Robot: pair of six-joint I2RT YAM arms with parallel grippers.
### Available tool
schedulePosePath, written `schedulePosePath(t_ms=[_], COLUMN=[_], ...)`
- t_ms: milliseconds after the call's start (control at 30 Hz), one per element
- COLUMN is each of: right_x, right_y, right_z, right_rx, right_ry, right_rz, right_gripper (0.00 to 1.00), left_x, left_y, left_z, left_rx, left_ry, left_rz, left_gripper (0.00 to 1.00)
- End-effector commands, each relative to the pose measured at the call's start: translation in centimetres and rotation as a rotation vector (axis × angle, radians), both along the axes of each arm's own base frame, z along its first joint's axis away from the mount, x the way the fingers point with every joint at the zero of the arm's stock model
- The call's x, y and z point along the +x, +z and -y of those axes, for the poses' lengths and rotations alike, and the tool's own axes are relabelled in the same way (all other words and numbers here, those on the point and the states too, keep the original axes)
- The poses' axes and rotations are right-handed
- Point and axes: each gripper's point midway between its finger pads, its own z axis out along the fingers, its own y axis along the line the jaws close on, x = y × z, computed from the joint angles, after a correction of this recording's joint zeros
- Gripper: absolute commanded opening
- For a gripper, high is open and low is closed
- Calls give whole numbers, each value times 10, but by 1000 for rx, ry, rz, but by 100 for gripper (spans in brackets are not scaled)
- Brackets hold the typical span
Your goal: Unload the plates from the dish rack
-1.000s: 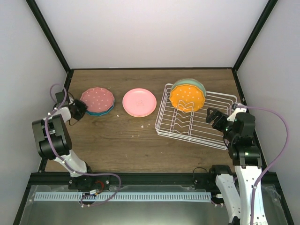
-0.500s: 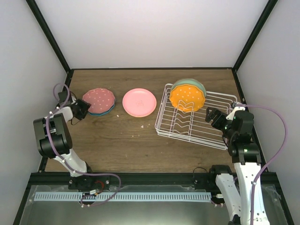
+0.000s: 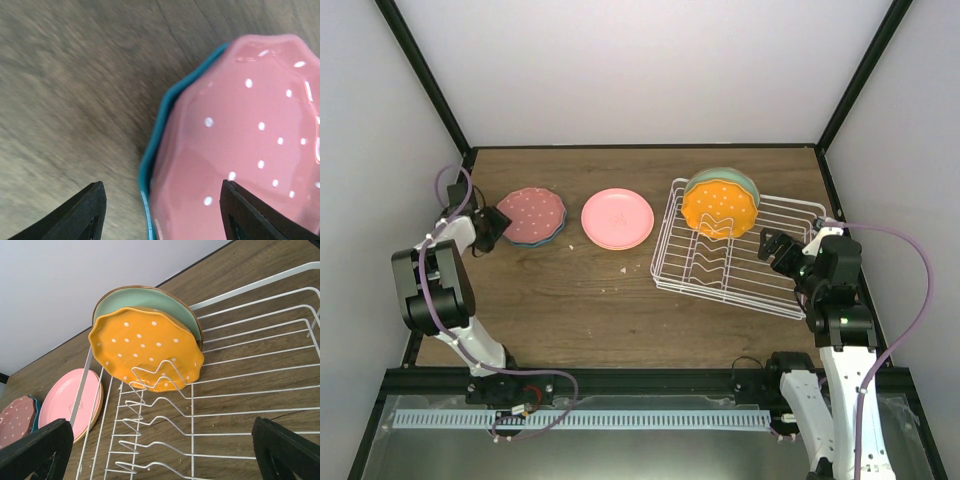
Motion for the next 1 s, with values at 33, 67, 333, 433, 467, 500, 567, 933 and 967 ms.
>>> schedulePosePath(t_ms=[33,67,333,433,467,500,567,933,967], right_x=[-1,-1,-4,-2,-1,0,0,-21,-24], right_y=[4,4,4,3,3,5,7,23,24], right_z=[-2,-3,-3,-5,-5,-5,-5,7,8], right_rx=[3,6,8,14,14,12,4,-31,-38], right_ry=[6,8,9,18,20,23,23,-38,-46], right_rz=[20,20,24,29,27,30,35,61,59], right_gripper=[100,100,100,100,100,100,100,100,100], left_x=[-19,-19,64,122,134,142,144,53,54], left_y=[-1,1,100,179,201,223,258,220,217], left_z=[-20,-21,-5,76,112,150,228,479,483], left_rx=[146,160,242,212,199,190,182,547,550], left_ry=[16,14,-163,-445,-564,-691,-955,-1722,-1709], left_rz=[-120,-122,278,601,693,782,935,1181,1183], left_gripper=[69,71,66,68,69,69,69,65,65])
